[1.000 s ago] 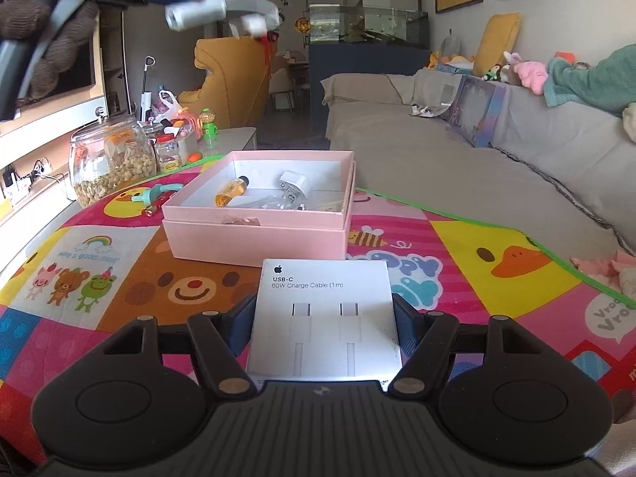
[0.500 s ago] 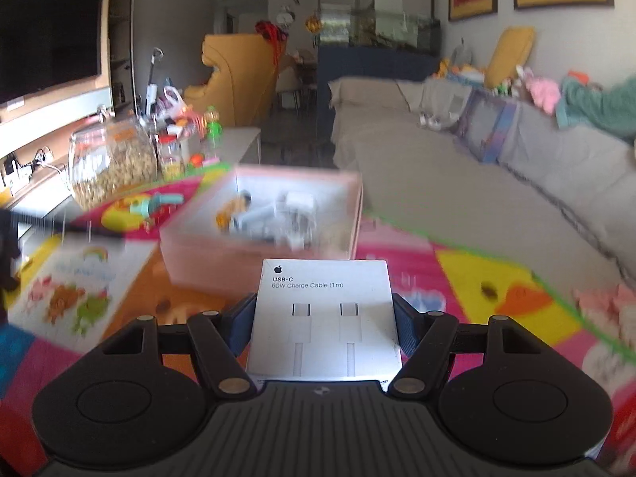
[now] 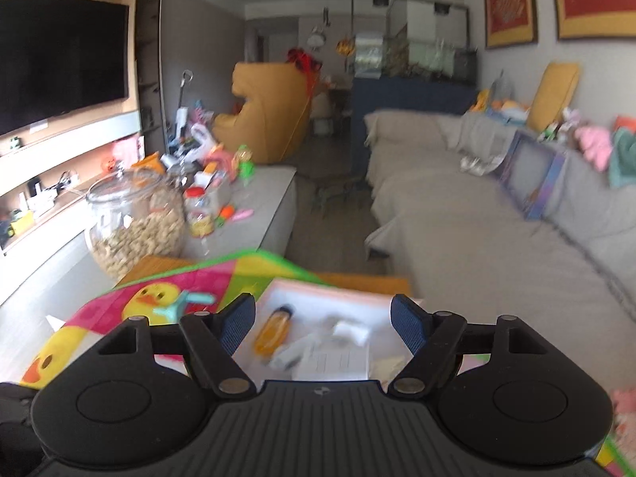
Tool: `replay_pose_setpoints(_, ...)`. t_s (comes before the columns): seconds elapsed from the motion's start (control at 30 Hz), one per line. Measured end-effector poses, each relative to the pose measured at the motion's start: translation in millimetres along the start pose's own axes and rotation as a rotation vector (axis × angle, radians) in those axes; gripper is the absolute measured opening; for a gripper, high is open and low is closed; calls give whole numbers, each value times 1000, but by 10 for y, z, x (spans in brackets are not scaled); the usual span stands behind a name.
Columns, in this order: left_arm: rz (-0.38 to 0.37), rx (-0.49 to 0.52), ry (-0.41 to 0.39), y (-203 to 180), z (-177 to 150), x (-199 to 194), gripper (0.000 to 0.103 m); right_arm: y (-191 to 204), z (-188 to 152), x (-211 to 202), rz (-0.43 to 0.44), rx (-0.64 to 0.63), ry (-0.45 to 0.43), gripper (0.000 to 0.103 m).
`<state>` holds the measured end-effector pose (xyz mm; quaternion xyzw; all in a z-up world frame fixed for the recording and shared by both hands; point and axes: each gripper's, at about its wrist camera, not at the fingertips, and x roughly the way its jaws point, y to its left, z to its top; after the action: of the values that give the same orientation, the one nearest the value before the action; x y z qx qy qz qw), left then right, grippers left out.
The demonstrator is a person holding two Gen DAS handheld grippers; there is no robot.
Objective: Organize rigid objects
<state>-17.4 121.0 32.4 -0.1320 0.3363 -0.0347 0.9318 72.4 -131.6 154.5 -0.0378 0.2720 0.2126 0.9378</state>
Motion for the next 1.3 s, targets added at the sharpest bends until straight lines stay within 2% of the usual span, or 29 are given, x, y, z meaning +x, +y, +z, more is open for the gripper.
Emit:
replay_pose_setpoints(0.13, 69, -86, -66, 268, 190, 87, 26, 346, 86, 334, 83, -11, 94, 76)
replay_pose_setpoints(0.23, 108, -152, -124, 469, 278, 155, 26, 608, 224, 722, 171, 24, 204, 76)
replay_pose_setpoints(0.3, 104, -193, -143, 579, 289, 193, 26, 755, 294, 1024, 210, 63, 287, 74)
replay_pose_setpoints(0.33, 94, -207, -148, 627, 281, 206, 26, 845, 313, 1194, 220, 77, 326, 70)
replay_pose_setpoints(0.53, 86, -235, -150, 777, 201, 259, 26, 1287, 329, 2240, 188, 122, 486, 67)
replay_pose_setpoints(0.63, 77, -269, -152, 850, 185, 215, 26, 1480, 283, 2619, 171, 101, 488, 68)
replay_pose_setpoints(0.7, 75, -291, -173, 896, 187, 153, 26, 1622, 249, 2839, 115, 32, 487, 68)
replay_pose_setpoints(0.77, 79, -310, -193, 940, 185, 102, 26, 1670, 186, 2950, 67, 14, 497, 69)
replay_pose_setpoints(0.8, 84, -321, -201, 962, 185, 83, 26, 1681, 167, 2923, 63, 15, 475, 69)
replay_pose_setpoints(0.83, 91, -334, -207, 985, 184, 65, 26, 1686, 157, 2897, 73, 10, 472, 62)
replay_pose_setpoints(0.9, 105, -370, -221, 1037, 185, 30, 26, 1721, 131, 2786, 112, -30, 486, 41)
replay_pose_setpoints(0.93, 113, -389, -230, 1065, 180, 10, 26, 1745, 107, 2733, 144, -50, 507, 35)
replay_pose_setpoints(1.07, 140, -415, -252, 1117, 176, -31, 26, 1852, -117, 2346, 247, -148, 535, 34)
replay_pose_setpoints(1.23, 101, -367, -201, 1009, 132, -13, 26, 1831, -467, 1713, 370, -192, 575, 34)
replay_pose_setpoints(1.3, 93, -342, -176, 937, 91, 6, 26, 1759, -621, 1449, 392, -217, 568, 34)
